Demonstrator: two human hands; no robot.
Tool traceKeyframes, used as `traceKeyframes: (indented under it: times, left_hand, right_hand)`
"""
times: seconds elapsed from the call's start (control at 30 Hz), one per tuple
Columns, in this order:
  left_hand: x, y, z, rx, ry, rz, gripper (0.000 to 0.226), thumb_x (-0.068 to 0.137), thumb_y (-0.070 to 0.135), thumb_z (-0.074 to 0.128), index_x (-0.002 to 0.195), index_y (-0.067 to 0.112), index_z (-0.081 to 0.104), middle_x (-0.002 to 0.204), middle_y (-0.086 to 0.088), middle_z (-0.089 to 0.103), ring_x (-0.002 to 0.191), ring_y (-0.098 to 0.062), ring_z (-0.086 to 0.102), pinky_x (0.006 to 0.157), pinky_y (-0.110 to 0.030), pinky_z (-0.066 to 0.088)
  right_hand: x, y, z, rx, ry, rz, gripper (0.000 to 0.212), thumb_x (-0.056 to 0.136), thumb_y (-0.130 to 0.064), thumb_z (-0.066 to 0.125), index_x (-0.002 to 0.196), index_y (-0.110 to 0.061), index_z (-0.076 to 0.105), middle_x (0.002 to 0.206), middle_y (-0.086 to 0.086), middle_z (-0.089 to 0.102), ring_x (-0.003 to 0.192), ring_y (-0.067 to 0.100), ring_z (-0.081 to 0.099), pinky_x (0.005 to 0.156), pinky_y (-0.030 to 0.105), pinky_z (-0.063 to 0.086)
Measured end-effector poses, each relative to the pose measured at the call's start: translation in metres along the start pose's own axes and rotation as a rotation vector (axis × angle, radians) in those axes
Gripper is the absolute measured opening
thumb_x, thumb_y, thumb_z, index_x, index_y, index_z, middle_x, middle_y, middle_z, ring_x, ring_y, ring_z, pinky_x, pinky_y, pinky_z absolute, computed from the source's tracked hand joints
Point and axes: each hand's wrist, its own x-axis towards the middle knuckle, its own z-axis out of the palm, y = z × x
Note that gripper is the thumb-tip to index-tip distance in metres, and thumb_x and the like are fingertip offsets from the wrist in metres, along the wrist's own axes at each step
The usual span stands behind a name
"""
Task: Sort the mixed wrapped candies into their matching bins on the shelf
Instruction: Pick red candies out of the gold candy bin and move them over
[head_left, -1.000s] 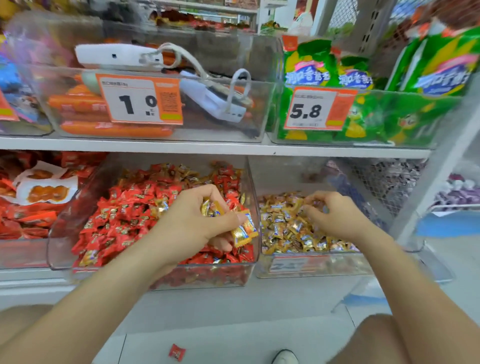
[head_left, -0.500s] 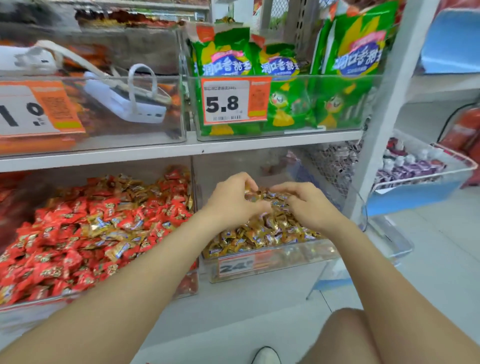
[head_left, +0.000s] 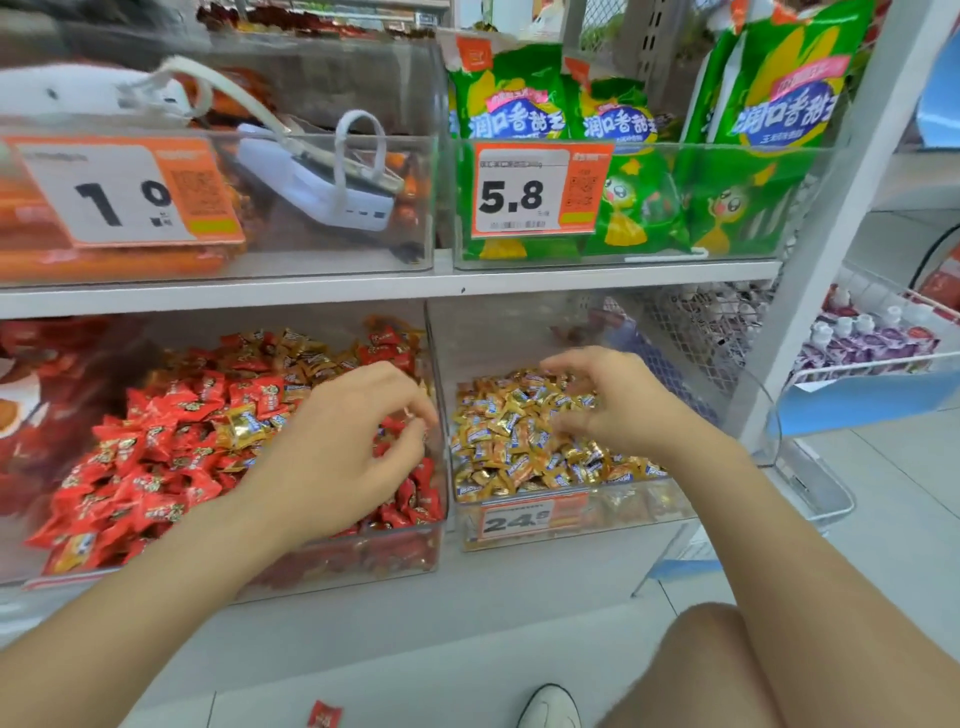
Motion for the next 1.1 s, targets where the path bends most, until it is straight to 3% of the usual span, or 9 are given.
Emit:
traceKeyframes:
  times: [0.1,0.2,0.33,0.47,0.63,0.77,0.87,0.97,1.1]
  left_hand:
    - [-0.016,-0.028,-0.017,0.097,-0.081,-0.139,0.009,0.096,0.029,0.063,0.099,0.036,0.068,0.100,0.019,0.058,0.099,-0.002,0.056,0.087,-0.028,0.046]
    - [-0.022,-0.059,-0.034,0.208,-0.152,-0.266,0.005,0.092,0.036,0.063,0.093,0.041,0.061,0.098,0.015,0.055,0.098,-0.009,0.054,0.089,-0.035,0.048]
    - [-0.031,-0.092,-0.059,0.229,-0.237,-0.344,0.015,0.086,0.030,0.079,0.092,0.036,0.067,0.093,0.014,0.067,0.091,-0.009,0.064,0.087,-0.034,0.053]
    - [-0.036,-0.101,-0.073,0.163,-0.411,-0.354,0.036,0.076,0.054,0.088,0.102,0.033,0.074,0.093,0.019,0.071,0.088,0.003,0.064,0.083,-0.024,0.054]
    - [-0.041,-0.100,-0.056,0.244,-0.391,-0.259,0.072,0.082,0.075,0.069,0.134,0.026,0.062,0.118,0.010,0.057,0.112,-0.011,0.055,0.098,-0.030,0.047]
    - [-0.035,-0.099,-0.045,0.278,-0.416,-0.221,0.059,0.088,0.057,0.075,0.133,0.022,0.059,0.113,0.008,0.054,0.113,-0.017,0.055,0.095,-0.032,0.048]
    - [-0.031,-0.099,-0.044,0.273,-0.415,-0.235,0.034,0.087,0.049,0.077,0.102,0.021,0.065,0.092,0.006,0.059,0.089,-0.015,0.055,0.083,-0.036,0.052]
    - [-0.031,-0.099,-0.044,0.244,-0.387,-0.272,0.009,0.087,0.031,0.072,0.090,0.026,0.065,0.089,0.007,0.059,0.085,-0.015,0.057,0.077,-0.043,0.055]
    - [-0.033,-0.097,-0.044,0.203,-0.340,-0.294,0.017,0.092,0.020,0.067,0.092,0.030,0.052,0.090,0.007,0.058,0.085,-0.015,0.056,0.074,-0.043,0.054]
  right_hand:
    - [0.005,-0.027,0.002,-0.020,0.064,-0.005,0.022,0.100,-0.025,0.068,0.120,-0.027,0.076,0.098,-0.011,0.076,0.086,0.000,0.069,0.082,0.029,0.059]
    - [0.006,-0.071,0.010,0.108,0.119,-0.029,0.031,0.098,-0.011,0.056,0.097,-0.032,0.079,0.078,-0.005,0.076,0.064,0.012,0.066,0.059,0.024,0.050]
    - [0.003,-0.138,0.035,0.200,0.098,-0.183,0.030,0.090,-0.006,0.058,0.084,-0.029,0.076,0.068,-0.006,0.071,0.056,0.012,0.058,0.056,0.019,0.043]
    - [0.012,-0.177,0.064,0.061,-0.065,-0.412,0.025,0.089,-0.004,0.063,0.094,-0.024,0.078,0.084,-0.017,0.069,0.069,0.000,0.060,0.070,0.011,0.044]
    - [0.039,-0.184,0.096,-0.275,-0.162,-0.379,0.017,0.092,-0.041,0.073,0.095,-0.024,0.073,0.089,-0.006,0.070,0.091,0.016,0.064,0.081,0.040,0.057]
    - [0.047,-0.190,0.109,-0.365,-0.211,-0.408,0.037,0.090,-0.029,0.077,0.123,-0.020,0.066,0.114,0.003,0.058,0.110,0.025,0.058,0.093,0.041,0.052]
    - [0.051,-0.192,0.114,-0.315,-0.287,-0.399,0.043,0.086,-0.025,0.080,0.126,-0.023,0.063,0.117,0.000,0.059,0.112,0.023,0.057,0.096,0.041,0.052]
    - [0.056,-0.188,0.116,-0.295,-0.323,-0.376,0.035,0.088,-0.037,0.083,0.119,-0.025,0.071,0.107,-0.008,0.066,0.107,0.019,0.062,0.091,0.037,0.053]
    - [0.059,-0.184,0.114,-0.281,-0.301,-0.353,0.024,0.093,-0.042,0.078,0.111,-0.027,0.076,0.084,-0.015,0.061,0.088,0.015,0.058,0.086,0.038,0.052]
